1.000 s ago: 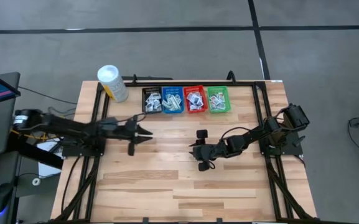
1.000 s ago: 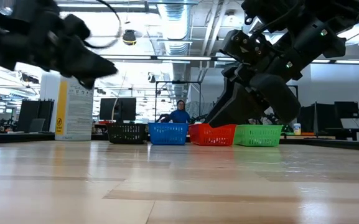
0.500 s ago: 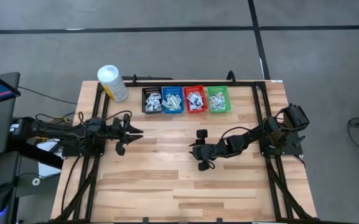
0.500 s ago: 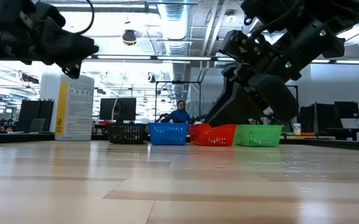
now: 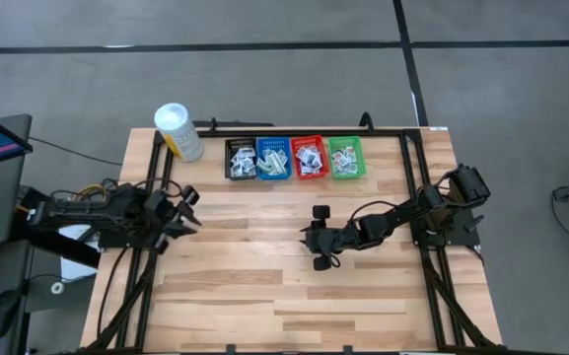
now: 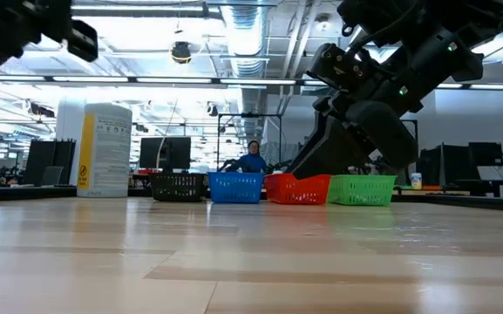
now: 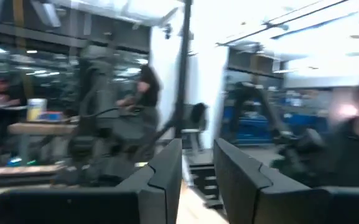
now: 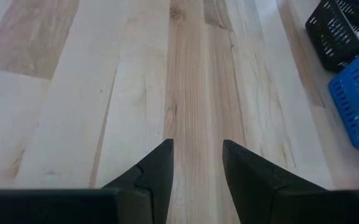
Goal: Pick & Place First Aid Supplies
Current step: Return to Home Position
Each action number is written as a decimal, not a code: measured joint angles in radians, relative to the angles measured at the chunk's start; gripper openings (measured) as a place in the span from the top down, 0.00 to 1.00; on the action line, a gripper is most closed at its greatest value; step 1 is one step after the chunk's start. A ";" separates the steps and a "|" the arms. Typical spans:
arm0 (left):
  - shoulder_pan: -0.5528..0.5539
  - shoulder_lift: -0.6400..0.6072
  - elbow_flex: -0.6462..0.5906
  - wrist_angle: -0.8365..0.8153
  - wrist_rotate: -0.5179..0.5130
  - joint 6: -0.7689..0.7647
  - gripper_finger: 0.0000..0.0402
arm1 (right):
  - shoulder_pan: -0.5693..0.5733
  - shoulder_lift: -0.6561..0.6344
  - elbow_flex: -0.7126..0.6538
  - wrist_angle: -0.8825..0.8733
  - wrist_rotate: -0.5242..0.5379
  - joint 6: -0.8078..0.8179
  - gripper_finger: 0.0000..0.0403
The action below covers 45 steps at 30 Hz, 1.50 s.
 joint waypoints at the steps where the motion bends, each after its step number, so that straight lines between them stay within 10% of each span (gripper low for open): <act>1: 0.000 -0.023 0.000 -0.014 0.025 -0.006 0.77 | 0.001 0.000 0.000 0.000 0.000 0.006 0.67; 20: 0.031 -0.222 0.022 -0.092 0.112 -0.023 0.77 | 0.028 0.000 0.000 0.005 0.000 0.018 0.67; 34: 0.306 -0.222 0.026 -0.425 -0.126 -0.083 0.77 | 0.068 -0.134 0.002 0.003 -0.004 0.044 0.67; 45: 0.316 -0.205 0.028 -0.622 -0.331 -0.061 0.77 | 0.147 -0.277 0.001 0.003 -0.004 0.044 0.67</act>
